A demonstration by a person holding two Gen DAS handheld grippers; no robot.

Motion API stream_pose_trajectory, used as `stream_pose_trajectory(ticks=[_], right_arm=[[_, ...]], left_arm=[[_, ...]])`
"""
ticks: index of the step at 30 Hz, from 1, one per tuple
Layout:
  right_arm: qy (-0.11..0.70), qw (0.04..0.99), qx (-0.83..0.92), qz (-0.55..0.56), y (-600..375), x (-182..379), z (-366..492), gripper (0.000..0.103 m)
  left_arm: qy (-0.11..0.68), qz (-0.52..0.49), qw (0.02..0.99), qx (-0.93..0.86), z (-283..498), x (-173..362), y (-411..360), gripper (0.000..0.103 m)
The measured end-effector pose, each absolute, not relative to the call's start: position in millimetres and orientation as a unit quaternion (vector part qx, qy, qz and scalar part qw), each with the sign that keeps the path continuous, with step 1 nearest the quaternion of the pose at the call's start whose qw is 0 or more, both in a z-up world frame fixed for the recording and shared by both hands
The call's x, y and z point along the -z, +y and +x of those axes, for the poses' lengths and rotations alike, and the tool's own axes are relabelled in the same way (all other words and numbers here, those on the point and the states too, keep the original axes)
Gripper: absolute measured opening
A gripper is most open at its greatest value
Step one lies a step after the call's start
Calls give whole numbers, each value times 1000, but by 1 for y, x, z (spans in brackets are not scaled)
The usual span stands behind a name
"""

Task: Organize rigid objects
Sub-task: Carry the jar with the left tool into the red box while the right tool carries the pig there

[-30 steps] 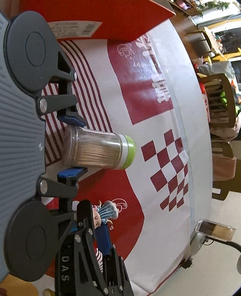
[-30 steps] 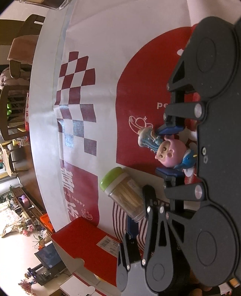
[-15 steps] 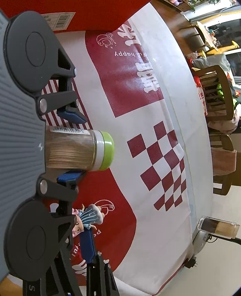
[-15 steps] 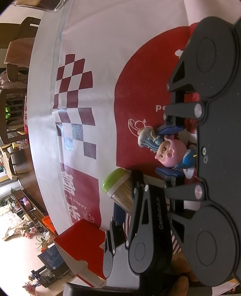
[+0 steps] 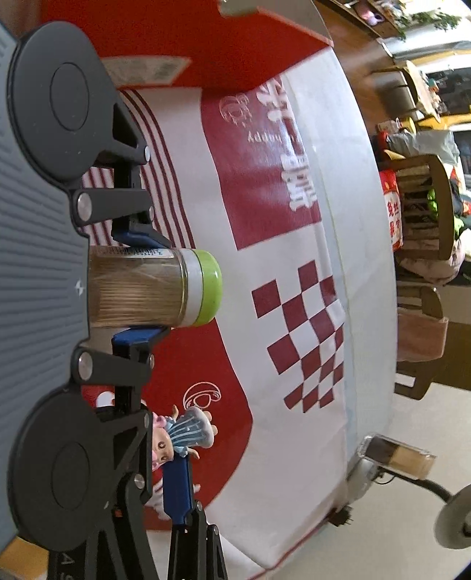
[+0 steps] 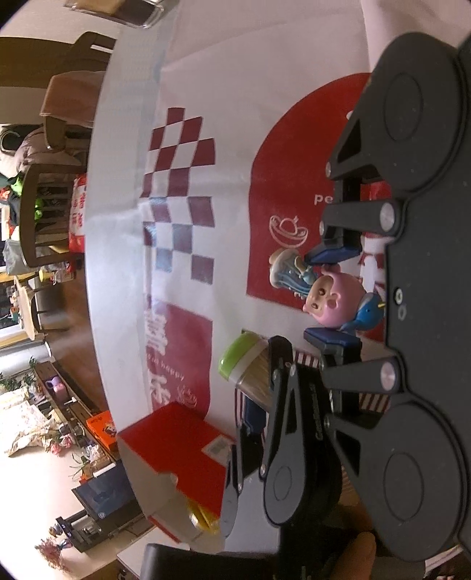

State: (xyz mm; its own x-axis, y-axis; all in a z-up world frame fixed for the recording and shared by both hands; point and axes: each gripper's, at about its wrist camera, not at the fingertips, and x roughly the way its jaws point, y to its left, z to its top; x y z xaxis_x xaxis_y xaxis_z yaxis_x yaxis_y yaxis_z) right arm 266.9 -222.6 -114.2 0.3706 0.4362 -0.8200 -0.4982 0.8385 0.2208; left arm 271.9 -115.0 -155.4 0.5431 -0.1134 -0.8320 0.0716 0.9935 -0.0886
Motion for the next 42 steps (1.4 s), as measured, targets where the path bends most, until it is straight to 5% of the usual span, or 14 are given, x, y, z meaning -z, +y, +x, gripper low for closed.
stream_pose_trajectory(ticks=[22, 42], right_arm=[[413, 846, -333, -47, -128, 22, 216, 37], [399, 845, -346, -82, -2, 30, 218, 37]], left_arm=[[414, -77, 906, 27, 189, 39, -9, 42], [406, -62, 910, -51, 163, 38, 140, 42]])
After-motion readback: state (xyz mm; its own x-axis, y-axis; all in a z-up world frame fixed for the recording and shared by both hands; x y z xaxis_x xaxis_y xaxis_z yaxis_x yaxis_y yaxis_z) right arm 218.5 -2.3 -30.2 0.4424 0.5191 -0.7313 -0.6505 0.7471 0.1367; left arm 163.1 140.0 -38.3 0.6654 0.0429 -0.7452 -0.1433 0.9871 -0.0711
